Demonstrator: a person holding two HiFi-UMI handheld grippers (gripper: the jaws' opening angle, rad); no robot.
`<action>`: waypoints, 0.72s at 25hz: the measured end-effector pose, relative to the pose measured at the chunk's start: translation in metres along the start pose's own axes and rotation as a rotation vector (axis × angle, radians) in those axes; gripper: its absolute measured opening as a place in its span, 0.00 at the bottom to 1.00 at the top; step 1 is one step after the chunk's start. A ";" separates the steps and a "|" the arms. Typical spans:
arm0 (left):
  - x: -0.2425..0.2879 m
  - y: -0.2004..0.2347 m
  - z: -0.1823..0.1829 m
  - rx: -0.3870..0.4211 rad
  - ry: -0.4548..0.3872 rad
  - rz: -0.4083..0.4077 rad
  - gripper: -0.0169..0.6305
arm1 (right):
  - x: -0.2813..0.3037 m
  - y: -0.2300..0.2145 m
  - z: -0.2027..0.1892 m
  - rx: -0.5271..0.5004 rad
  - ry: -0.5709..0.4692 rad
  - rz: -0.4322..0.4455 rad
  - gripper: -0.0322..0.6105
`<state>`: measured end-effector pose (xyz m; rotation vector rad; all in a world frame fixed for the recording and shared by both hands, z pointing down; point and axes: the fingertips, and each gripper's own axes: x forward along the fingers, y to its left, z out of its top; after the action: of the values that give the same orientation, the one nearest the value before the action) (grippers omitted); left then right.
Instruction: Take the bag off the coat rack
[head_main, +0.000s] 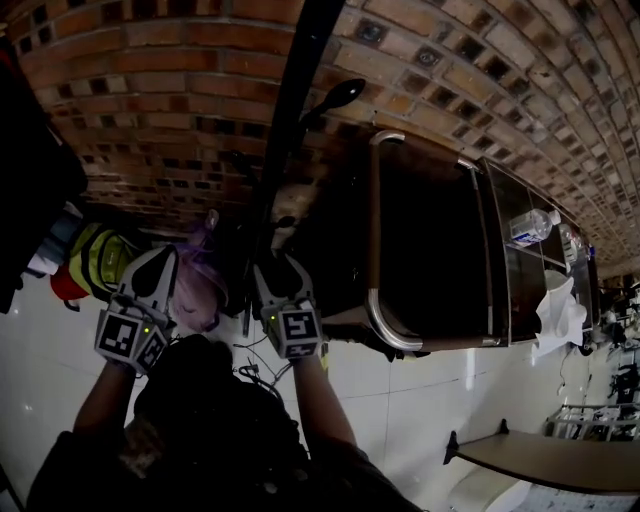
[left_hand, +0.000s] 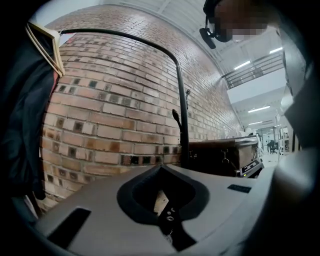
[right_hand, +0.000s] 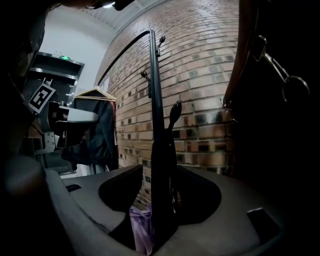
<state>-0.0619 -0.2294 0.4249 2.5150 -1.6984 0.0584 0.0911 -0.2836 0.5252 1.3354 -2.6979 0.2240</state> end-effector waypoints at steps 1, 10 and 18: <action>0.003 -0.003 0.001 -0.003 0.000 -0.003 0.08 | 0.003 -0.001 -0.001 -0.001 0.004 0.008 0.38; 0.016 -0.016 0.005 0.029 0.005 -0.045 0.08 | 0.023 -0.001 -0.006 -0.006 0.051 0.027 0.38; 0.023 -0.001 -0.003 0.003 0.016 -0.067 0.08 | 0.039 0.001 -0.014 -0.022 0.079 -0.035 0.26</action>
<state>-0.0525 -0.2502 0.4301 2.5642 -1.6080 0.0747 0.0671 -0.3109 0.5454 1.3371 -2.6025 0.2386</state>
